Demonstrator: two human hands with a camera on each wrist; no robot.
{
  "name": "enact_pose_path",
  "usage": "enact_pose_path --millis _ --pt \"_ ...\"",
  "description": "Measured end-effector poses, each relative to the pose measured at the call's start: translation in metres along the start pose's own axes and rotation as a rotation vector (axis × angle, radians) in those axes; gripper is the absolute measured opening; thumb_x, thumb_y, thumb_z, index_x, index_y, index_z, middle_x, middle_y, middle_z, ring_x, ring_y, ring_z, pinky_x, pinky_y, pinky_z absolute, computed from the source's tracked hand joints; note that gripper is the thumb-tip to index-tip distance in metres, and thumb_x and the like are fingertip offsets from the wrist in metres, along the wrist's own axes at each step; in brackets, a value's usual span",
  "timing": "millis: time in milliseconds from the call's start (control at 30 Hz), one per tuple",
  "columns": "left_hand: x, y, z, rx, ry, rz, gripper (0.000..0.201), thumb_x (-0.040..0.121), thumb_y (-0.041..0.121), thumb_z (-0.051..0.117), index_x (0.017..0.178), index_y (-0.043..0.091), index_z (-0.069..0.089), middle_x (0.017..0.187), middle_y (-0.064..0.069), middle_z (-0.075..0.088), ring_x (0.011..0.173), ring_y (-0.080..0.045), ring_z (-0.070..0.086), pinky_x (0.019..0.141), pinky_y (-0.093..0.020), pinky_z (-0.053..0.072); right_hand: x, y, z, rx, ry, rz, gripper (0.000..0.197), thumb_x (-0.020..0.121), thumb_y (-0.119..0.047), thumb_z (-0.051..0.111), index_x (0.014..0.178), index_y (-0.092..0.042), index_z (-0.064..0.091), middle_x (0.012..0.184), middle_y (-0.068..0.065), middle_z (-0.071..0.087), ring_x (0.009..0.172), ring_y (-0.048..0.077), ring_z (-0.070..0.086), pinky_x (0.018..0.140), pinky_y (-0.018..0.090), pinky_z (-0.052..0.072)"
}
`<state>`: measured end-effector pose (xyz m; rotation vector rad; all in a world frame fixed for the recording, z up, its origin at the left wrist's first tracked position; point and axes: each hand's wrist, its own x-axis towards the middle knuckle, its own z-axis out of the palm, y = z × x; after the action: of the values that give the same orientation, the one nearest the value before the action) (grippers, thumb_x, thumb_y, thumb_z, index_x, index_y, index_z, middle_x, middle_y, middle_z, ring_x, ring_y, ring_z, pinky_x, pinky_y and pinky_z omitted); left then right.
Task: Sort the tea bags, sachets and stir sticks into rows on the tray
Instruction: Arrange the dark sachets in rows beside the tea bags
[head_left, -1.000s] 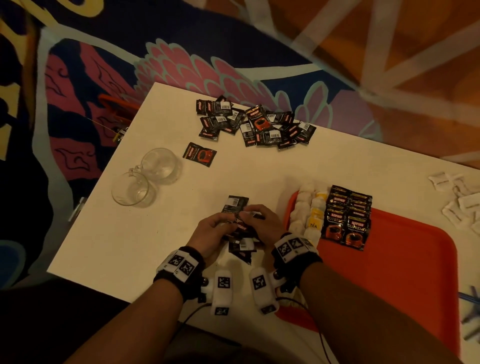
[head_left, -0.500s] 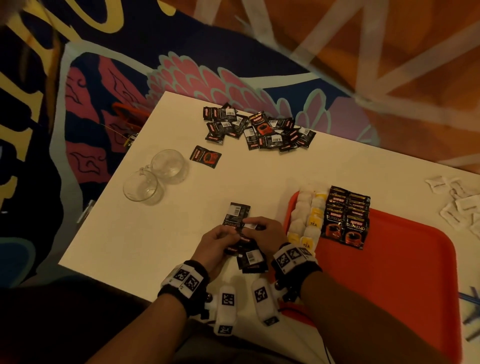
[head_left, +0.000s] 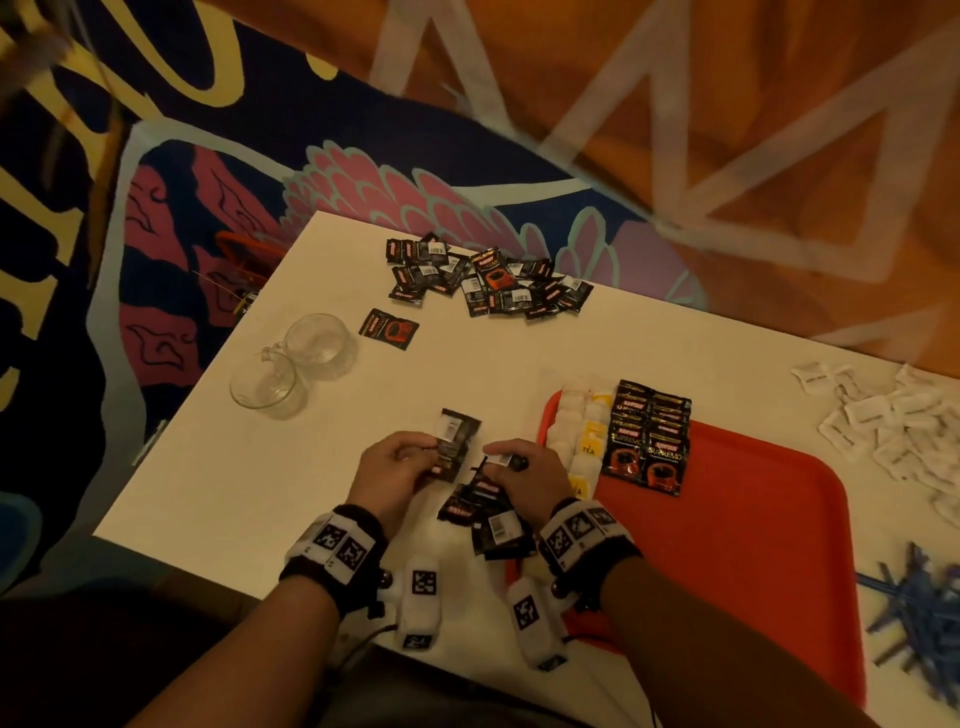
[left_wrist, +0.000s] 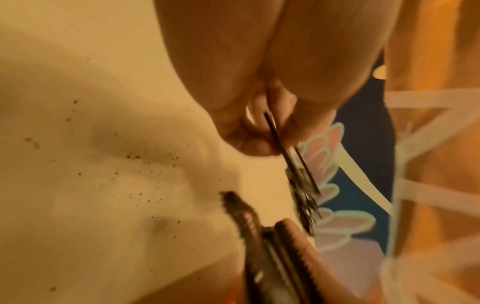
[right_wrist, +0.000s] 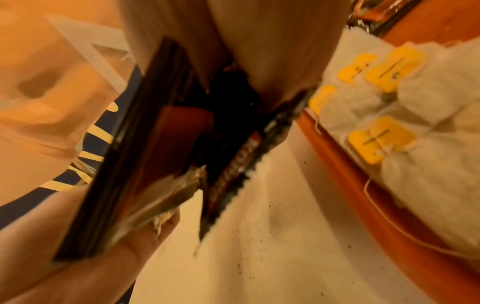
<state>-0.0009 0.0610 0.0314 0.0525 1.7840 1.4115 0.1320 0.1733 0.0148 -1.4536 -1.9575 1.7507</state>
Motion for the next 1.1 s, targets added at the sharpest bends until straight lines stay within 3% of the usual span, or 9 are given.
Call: enact_pose_path --millis 67,200,300,433,600,733,900,1000,1100 --pt "-0.016 0.004 0.013 0.204 -0.148 0.072 0.021 0.087 -0.012 0.059 0.081 0.006 0.068 0.074 -0.007 0.067 0.069 -0.017 0.065 0.066 -0.025 0.054 -0.004 -0.007 -0.008 0.101 0.067 0.021 0.018 0.091 -0.015 0.059 0.086 -0.02 0.075 0.099 -0.004 0.072 0.095 0.018 0.066 0.092 0.043 0.054" --pt "-0.035 0.007 0.038 0.43 -0.177 0.212 0.019 0.085 -0.009 0.062 0.082 0.009 0.069 0.069 0.002 0.063 0.058 -0.004 0.058 0.057 -0.015 0.047 -0.017 -0.021 -0.028 0.176 0.113 0.029 0.04 0.097 -0.051 0.047 0.076 -0.03 0.074 0.097 -0.005 0.073 0.096 0.018 0.066 0.09 0.039 0.05" --pt "-0.046 0.009 0.05 0.43 -0.202 0.25 0.02 0.084 -0.007 0.063 0.085 0.013 0.067 0.077 -0.001 0.063 0.07 -0.018 0.059 0.07 -0.034 0.053 -0.03 -0.019 -0.049 0.14 0.128 -0.068 0.008 0.088 -0.031 0.071 0.091 -0.024 0.073 0.095 -0.012 0.068 0.096 0.011 0.063 0.085 0.023 0.051" --pt "-0.07 0.009 0.067 0.1 -0.154 0.117 0.023 0.088 0.003 0.07 0.105 0.014 0.058 0.09 -0.011 0.061 0.08 -0.024 0.062 0.075 -0.039 0.052 -0.046 -0.015 -0.07 0.151 0.124 -0.132 0.016 0.085 -0.01 0.073 0.099 -0.018 0.071 0.103 -0.004 0.065 0.089 0.004 0.06 0.066 0.002 0.042" --pt "-0.111 0.012 0.093 -0.517 -0.444 -0.453 0.045 0.092 0.038 0.06 0.118 0.002 0.071 0.117 -0.022 0.068 0.108 -0.038 0.063 0.1 -0.051 0.046 -0.069 -0.018 -0.086 0.196 0.043 -0.229 0.02 0.088 -0.008 0.068 0.108 -0.014 0.068 0.11 -0.004 0.062 0.089 -0.005 0.056 0.065 0.0 0.04" --pt "-0.128 0.01 0.112 -0.583 -0.459 -0.371 0.038 0.082 0.022 0.062 0.111 0.0 0.072 0.107 -0.024 0.069 0.097 -0.038 0.068 0.103 -0.053 0.045 -0.088 -0.017 -0.097 -0.032 0.046 -0.402 0.023 0.095 -0.013 0.059 0.117 -0.017 0.06 0.111 -0.006 0.06 0.1 0.009 0.055 0.073 0.002 0.037" --pt "-0.14 0.018 0.128 -0.508 -0.489 -0.331 0.028 0.083 0.015 0.057 0.097 -0.002 0.074 0.091 -0.023 0.072 0.078 -0.034 0.073 0.072 -0.046 0.061 -0.095 -0.013 -0.121 -0.395 0.056 -0.47 0.028 0.092 -0.039 0.048 0.119 -0.035 0.052 0.122 -0.004 0.056 0.118 0.023 0.044 0.098 0.044 0.039" --pt "-0.145 0.02 0.135 -0.516 -0.512 -0.292 0.038 0.088 0.01 0.056 0.123 -0.004 0.061 0.108 -0.026 0.068 0.089 -0.037 0.071 0.082 -0.05 0.057 -0.1 -0.015 -0.136 -0.25 0.154 -0.431 0.025 0.085 -0.036 0.064 0.11 -0.034 0.059 0.121 -0.003 0.048 0.119 0.018 0.044 0.105 0.033 0.035" --pt "-0.148 0.014 0.144 -0.547 -0.506 -0.267 0.051 0.087 0.015 0.06 0.135 -0.003 0.055 0.117 -0.026 0.065 0.095 -0.038 0.069 0.086 -0.051 0.056 -0.108 -0.02 -0.149 -0.206 0.202 -0.392 0.027 0.081 -0.023 0.077 0.105 -0.028 0.065 0.11 -0.005 0.048 0.103 0.009 0.048 0.09 0.017 0.034"
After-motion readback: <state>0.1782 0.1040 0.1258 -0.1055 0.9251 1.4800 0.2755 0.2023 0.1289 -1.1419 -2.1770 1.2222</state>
